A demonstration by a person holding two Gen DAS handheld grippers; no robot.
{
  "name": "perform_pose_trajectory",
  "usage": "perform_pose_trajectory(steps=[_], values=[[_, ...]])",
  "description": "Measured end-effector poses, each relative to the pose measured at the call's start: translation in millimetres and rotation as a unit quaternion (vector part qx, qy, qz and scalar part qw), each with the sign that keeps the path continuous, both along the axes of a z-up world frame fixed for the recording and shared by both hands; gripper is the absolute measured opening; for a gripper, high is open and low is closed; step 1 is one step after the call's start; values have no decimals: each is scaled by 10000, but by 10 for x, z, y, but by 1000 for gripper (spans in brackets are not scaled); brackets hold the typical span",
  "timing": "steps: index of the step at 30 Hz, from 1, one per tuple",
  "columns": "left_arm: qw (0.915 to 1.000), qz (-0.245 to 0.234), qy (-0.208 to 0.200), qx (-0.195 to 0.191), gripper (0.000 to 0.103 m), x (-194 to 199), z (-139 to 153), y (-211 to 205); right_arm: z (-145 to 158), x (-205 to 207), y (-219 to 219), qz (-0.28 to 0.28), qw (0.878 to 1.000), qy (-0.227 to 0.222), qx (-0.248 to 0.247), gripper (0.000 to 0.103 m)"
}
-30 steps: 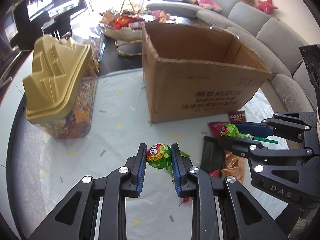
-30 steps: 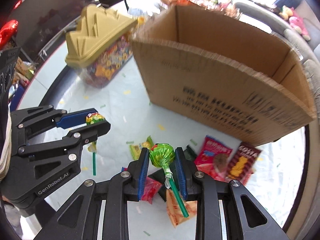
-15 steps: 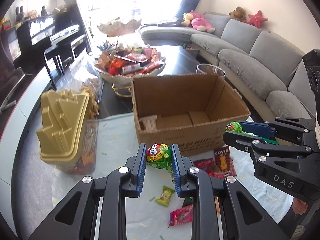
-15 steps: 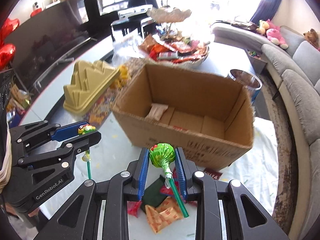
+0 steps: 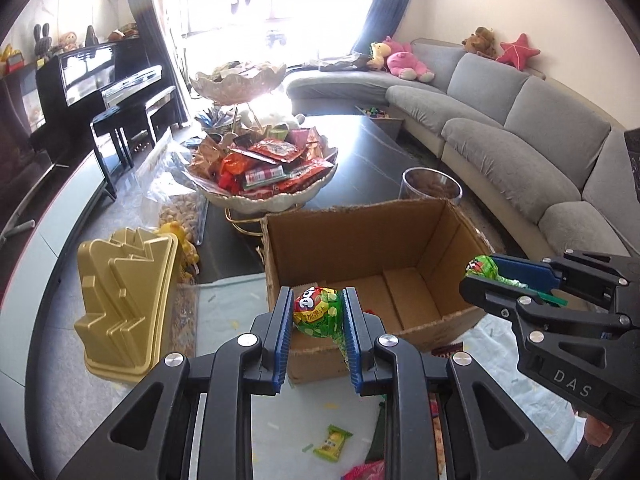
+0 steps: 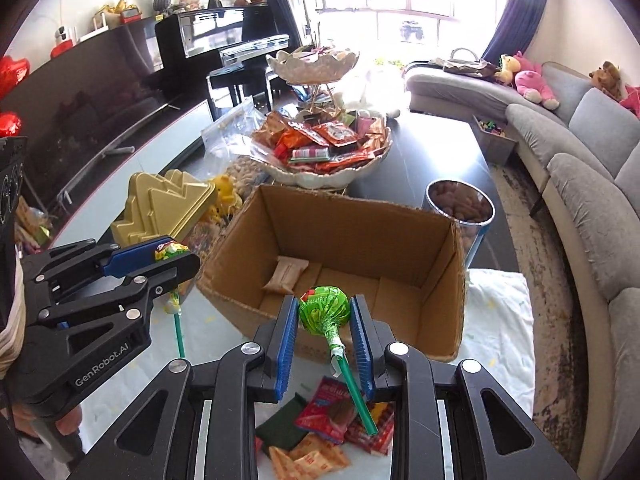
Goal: Organize snacks
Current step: 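Carry both lollipops into the cardboard box and release them, then grasp the yellow-green candy with the left gripper while the right grasps the red yogurt-hawthorn bag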
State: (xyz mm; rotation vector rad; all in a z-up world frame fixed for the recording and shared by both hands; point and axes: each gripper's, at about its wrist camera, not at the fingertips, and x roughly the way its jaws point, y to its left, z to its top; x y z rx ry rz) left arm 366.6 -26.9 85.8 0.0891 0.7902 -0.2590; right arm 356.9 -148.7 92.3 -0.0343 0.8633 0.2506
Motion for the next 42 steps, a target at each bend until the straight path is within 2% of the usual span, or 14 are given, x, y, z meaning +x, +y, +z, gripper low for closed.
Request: perform_pose_trajectory(steps=[6,17,19,20,21,22,23,25,34,37,42], values=[[10000,26,-6,62,25,224,-31,-63,-34,152,-57,-48,10000,-10,51,28],[9996,87,260,75,26,571,-232,-120,-267,509,-210,-245,9993,254,119,28],[9995,124,233,150,42,583,-240,-114,-291,542,-214,-246,9993,274,105,28],[9996,139,169,174,46,566,-234,-109,-302,555,-212,-246,9993,276,91,29],[9996,164,119,212,51,548,-225,-108,-311,558,-207,-259,9992,287,45,36],[9995,200,76,251,54,519,-213,-97,-312,550,-209,-314,9992,264,6,48],[9994,206,62,253,55,496,-200,-87,-308,534,-209,-345,9991,227,-11,51],[9995,211,51,226,60,442,-173,-63,-302,488,-202,-328,9992,210,3,51],[9995,159,-113,247,67,92,-45,-12,-205,210,-158,-213,9995,212,22,51],[9995,146,-123,270,67,-28,-28,11,-181,121,-130,-171,9996,205,-27,55],[9993,117,-109,332,68,-195,-25,30,-167,-20,-76,-115,9997,219,-56,55]])
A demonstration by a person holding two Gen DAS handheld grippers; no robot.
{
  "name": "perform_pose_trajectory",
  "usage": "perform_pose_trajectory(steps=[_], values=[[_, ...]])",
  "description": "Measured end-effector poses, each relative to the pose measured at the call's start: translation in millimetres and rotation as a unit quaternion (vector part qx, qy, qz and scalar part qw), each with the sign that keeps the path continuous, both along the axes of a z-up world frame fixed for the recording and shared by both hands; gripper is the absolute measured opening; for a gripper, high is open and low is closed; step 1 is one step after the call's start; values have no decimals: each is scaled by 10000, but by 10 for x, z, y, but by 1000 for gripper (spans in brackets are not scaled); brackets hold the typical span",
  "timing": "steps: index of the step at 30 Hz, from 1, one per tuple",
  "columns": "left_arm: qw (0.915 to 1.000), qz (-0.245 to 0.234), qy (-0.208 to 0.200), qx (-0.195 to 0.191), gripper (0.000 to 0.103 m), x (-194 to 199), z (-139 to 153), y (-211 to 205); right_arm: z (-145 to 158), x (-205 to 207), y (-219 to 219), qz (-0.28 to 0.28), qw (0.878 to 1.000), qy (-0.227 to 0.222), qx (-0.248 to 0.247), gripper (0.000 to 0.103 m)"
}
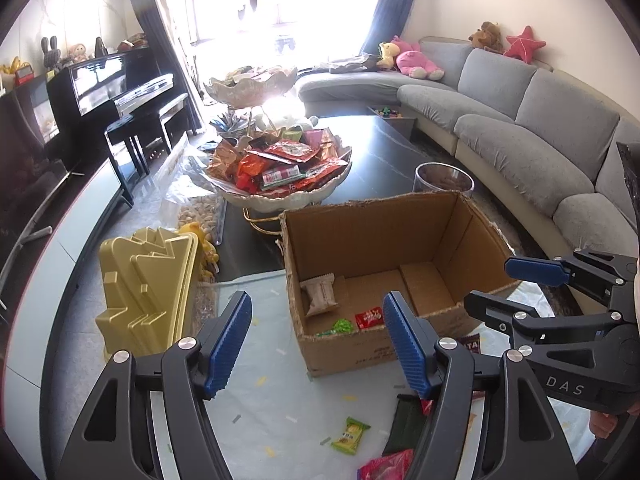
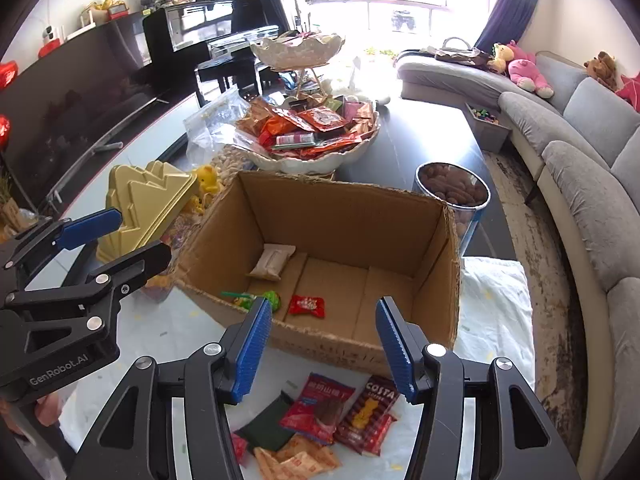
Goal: Organize snacks
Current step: 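Grasp the yellow-green candy with the left gripper while the right grasps the red yogurt-hawthorn bag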
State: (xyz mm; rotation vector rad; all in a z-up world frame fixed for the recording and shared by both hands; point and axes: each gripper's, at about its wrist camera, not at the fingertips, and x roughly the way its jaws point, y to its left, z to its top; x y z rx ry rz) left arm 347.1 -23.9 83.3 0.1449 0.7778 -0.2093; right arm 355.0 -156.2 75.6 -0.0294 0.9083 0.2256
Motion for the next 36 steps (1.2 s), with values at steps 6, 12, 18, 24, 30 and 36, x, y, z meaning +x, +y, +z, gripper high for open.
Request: perform_pose_trajectory(steps=[6,12,18,24,30,36], values=[[9998,-65,152,81,68,-152,-84,23,-62,-126,84,118,9997,201,-81,58],[9992,-124,367,91,68,-264,-233,66,-194,-229,131,152,9987,476,-111,58],[9977,-177,643,112,68,-356,-463,103,-407,-283,150,112,9967,809,-33,58],[9949,-247,956,201,68,-394,-718,104,-606,-306,182,71,9945,1039,-89,58],[9910,-360,1248,322,68,-415,-951,42,-865,-296,179,-16,9908,1351,-98,58],[9863,-478,1510,464,68,-400,-1182,-46,-1026,-265,160,-82,9877,1558,-62,58]])
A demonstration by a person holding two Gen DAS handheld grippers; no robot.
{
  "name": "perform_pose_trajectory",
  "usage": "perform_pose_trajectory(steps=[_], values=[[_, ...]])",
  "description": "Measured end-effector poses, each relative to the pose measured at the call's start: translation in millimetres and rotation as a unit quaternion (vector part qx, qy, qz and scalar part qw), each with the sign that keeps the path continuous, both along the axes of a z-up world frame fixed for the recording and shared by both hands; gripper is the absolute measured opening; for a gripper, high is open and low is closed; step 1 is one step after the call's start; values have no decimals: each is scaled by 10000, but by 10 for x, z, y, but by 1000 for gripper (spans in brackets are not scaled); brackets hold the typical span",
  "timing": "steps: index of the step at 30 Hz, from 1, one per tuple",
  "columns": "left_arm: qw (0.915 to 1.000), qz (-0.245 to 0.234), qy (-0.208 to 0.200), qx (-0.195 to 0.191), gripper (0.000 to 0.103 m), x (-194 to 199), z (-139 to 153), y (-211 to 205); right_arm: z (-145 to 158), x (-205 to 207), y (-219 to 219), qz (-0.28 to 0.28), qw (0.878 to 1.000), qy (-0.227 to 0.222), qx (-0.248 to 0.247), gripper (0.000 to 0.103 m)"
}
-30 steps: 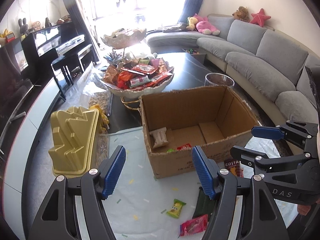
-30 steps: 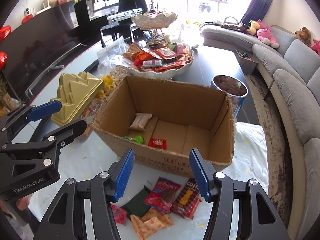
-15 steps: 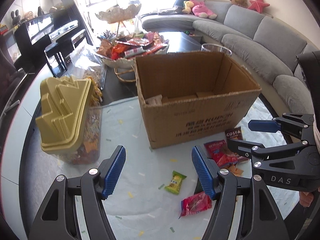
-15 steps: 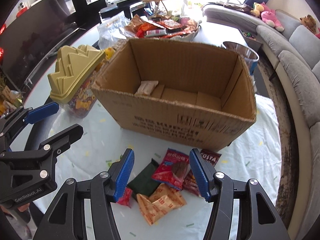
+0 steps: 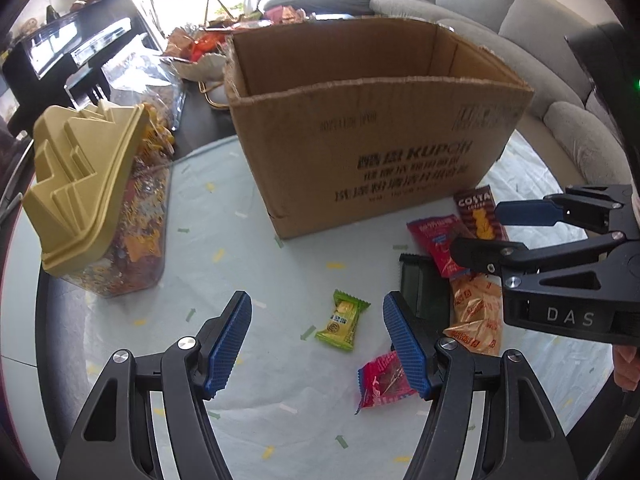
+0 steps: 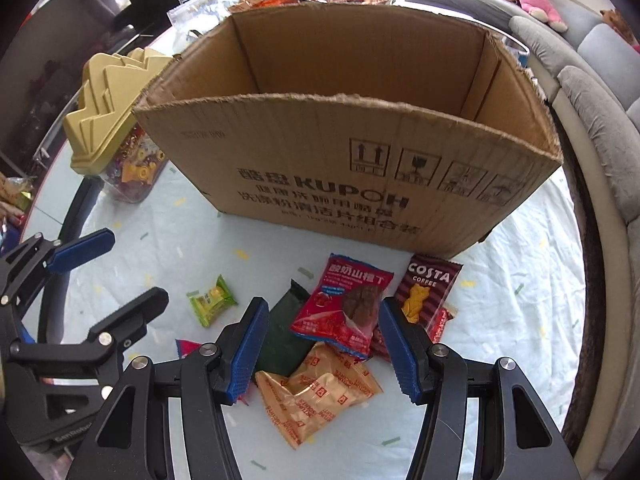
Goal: Organize snacks
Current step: 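Grasp the yellow-green candy with the left gripper while the right grasps the red yogurt-hawthorn bag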
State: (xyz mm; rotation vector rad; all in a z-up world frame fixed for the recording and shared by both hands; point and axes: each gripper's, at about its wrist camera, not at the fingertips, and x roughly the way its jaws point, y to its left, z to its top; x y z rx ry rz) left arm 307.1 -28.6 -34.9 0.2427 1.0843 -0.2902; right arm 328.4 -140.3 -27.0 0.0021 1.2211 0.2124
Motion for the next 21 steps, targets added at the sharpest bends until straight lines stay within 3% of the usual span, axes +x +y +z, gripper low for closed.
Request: perform_pose_trajectory(steps=[9,21], values=[[9991,-30,418,112,68,89,-347,-63,-271,87,25,-83,9995,312,31,58],[9975,-87,671,186,67,182,-633,-163,-486,233,99,-190,9987,461,-57,58]])
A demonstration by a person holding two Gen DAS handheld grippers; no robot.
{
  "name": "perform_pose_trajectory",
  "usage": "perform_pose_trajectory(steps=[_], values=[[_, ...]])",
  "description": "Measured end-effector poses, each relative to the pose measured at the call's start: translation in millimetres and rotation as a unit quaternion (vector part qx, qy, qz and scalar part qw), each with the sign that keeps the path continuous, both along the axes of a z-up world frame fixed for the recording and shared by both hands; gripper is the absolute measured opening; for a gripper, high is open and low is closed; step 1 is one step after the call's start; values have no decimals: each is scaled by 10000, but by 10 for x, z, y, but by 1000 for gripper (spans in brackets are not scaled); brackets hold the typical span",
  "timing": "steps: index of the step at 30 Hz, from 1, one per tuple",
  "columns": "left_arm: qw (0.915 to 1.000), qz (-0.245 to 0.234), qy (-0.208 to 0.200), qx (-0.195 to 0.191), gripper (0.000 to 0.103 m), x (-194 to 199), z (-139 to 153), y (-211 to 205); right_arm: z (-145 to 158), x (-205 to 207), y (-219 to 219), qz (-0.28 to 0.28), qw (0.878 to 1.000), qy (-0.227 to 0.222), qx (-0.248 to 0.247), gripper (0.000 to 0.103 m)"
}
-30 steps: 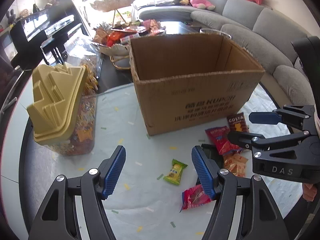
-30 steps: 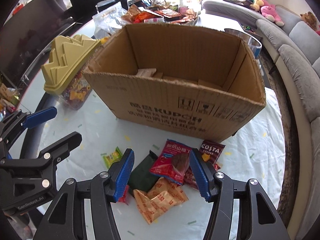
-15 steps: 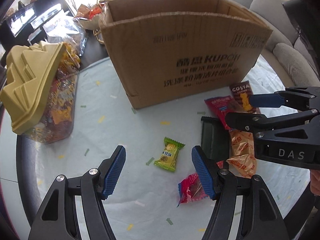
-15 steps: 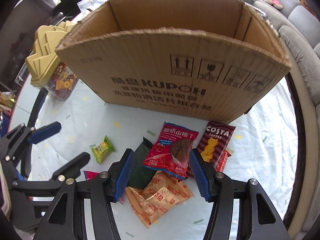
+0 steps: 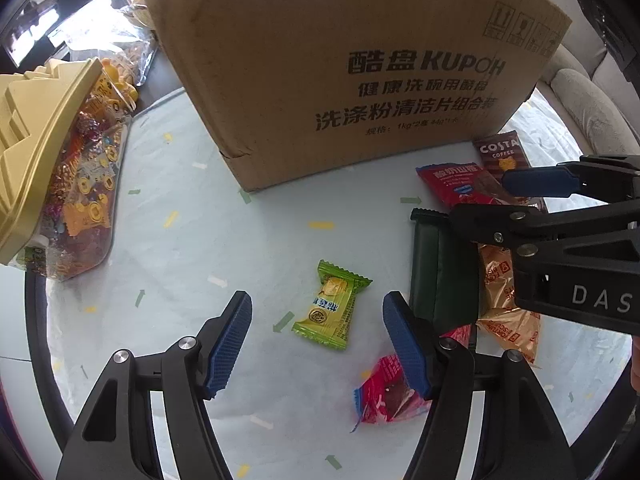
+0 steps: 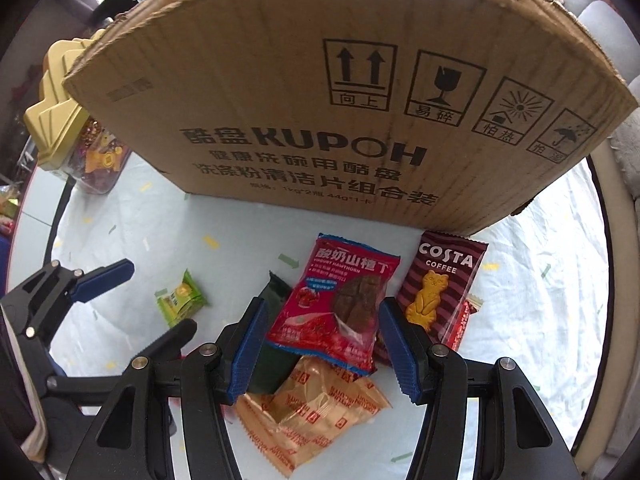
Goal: Organize snacks
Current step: 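Grasp the yellow-green candy with the left gripper while the right grasps the red yogurt-hawthorn bag, then lower both held snacks into the cardboard box and open both grippers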
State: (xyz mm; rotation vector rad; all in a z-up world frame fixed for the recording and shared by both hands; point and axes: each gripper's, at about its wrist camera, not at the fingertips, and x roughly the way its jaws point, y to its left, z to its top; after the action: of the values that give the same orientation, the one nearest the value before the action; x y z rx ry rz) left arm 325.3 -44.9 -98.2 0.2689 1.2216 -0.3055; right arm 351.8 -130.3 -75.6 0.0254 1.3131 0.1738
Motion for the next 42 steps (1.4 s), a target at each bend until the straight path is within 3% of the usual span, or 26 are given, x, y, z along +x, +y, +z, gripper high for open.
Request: perform_pose_trajectory(steps=[5,15,26,38,42], values=[[10000,-14,98,-5,58,47,-87,-54,-64,46,2,-49,10000,46,14,58],[9996,79,200,-160,24,175,-169,-83,-204,122,27,78,9999,151,-8,58],[9987,236,193,-416,21,237,-78,4,-257,47,-53,103,9999,1,14,51],[9964,365,-109,-752,21,235,314,169,40,-151,-279,20,9994,-291,184,51],[9951,365,-233,-889,21,75,476,182,175,-243,-311,61,9989,-408,232,51]])
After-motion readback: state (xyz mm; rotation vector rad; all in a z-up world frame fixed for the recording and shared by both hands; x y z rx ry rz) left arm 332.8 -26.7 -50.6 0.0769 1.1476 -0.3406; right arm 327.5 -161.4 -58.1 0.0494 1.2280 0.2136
